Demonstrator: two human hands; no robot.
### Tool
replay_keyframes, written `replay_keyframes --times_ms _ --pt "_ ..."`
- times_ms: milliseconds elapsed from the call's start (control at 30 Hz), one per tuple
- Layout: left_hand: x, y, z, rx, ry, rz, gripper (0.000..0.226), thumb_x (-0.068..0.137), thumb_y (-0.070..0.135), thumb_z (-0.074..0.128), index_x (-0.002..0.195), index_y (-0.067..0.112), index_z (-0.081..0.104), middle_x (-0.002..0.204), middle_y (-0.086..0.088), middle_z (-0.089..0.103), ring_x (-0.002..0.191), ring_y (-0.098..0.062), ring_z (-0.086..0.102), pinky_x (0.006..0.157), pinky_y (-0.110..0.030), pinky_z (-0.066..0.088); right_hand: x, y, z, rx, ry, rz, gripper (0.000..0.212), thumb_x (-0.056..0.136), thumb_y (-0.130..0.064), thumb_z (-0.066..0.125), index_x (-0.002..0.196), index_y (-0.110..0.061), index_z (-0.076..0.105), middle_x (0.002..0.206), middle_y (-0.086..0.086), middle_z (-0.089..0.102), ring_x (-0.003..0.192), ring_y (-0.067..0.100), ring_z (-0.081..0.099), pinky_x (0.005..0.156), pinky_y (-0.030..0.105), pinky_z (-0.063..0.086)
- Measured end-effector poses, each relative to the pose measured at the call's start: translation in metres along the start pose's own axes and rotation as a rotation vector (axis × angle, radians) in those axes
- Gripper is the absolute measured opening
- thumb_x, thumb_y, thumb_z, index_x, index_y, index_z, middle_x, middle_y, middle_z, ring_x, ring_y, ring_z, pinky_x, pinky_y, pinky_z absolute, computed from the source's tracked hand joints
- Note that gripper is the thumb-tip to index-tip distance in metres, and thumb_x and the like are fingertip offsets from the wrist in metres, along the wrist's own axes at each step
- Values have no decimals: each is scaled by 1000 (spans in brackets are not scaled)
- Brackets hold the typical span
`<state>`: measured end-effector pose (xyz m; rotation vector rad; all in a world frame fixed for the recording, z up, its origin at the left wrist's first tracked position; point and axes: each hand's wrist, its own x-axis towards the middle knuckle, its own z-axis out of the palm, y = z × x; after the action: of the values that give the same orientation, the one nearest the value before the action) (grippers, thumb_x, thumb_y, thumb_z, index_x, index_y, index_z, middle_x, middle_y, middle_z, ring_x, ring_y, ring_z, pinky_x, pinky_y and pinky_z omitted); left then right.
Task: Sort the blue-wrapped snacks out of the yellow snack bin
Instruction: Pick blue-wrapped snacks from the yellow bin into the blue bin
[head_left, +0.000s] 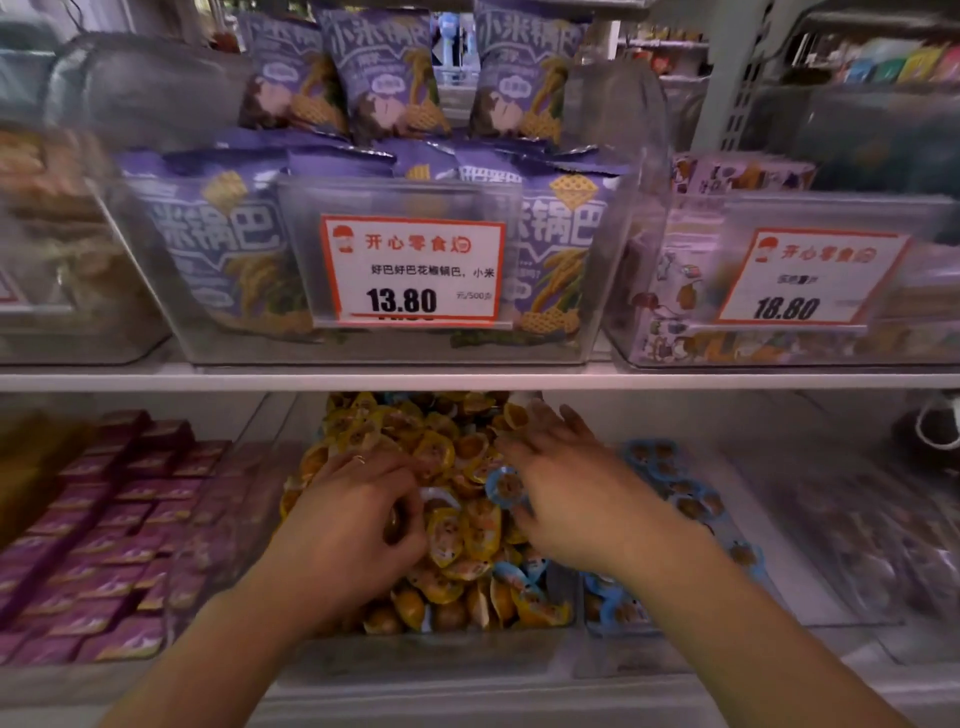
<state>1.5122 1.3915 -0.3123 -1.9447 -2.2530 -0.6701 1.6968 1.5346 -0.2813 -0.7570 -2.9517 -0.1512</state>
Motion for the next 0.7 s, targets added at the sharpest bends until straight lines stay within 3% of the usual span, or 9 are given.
replay_keyframes --times_ms 67,133,267,400,533,700 --pt "-4 0 1 19 15 6 22 77 47 54 86 31 66 106 12 67 103 -14 63 98 -37 44 14 -10 2 -150 -44 -14 63 90 -38 54 146 -10 41 153 21 37 149 34 19 123 47 1" --pt "-7 3 4 46 -7 23 33 82 50 49 103 31 67 109 12 66 110 -14 59 101 -40 42 27 -19 6 -211 -66 -51 52 91 -36 52 138 -12 48 140 17 52 137 35 37 121 47 11" --pt "-4 4 10 125 -44 58 44 88 47 38 118 31 65 117 11 64 119 -16 54 106 -42 37 33 -21 7 -191 -114 -59 34 92 -34 56 122 -19 57 120 8 60 112 31 54 99 38 38" --pt "1 -5 12 77 -1 20 33 85 43 43 109 36 66 104 15 62 106 -14 55 101 -36 33 29 -13 4 -118 -133 -70 43 87 -40 61 125 -23 53 124 6 55 113 30 55 92 34 39" --pt "0 -13 11 -29 42 -26 27 80 51 48 91 35 66 93 16 65 100 -12 58 105 -35 26 19 -5 -4 -39 -132 -74 61 79 -50 66 136 -38 50 128 -1 59 119 24 52 103 32 36" --pt "-6 -11 9 -55 29 -27 8 82 41 62 85 34 64 91 15 66 99 -10 59 115 -38 20 15 -2 -8 -87 -159 -43 48 79 -50 65 122 -30 61 124 -2 63 122 20 52 112 33 29"
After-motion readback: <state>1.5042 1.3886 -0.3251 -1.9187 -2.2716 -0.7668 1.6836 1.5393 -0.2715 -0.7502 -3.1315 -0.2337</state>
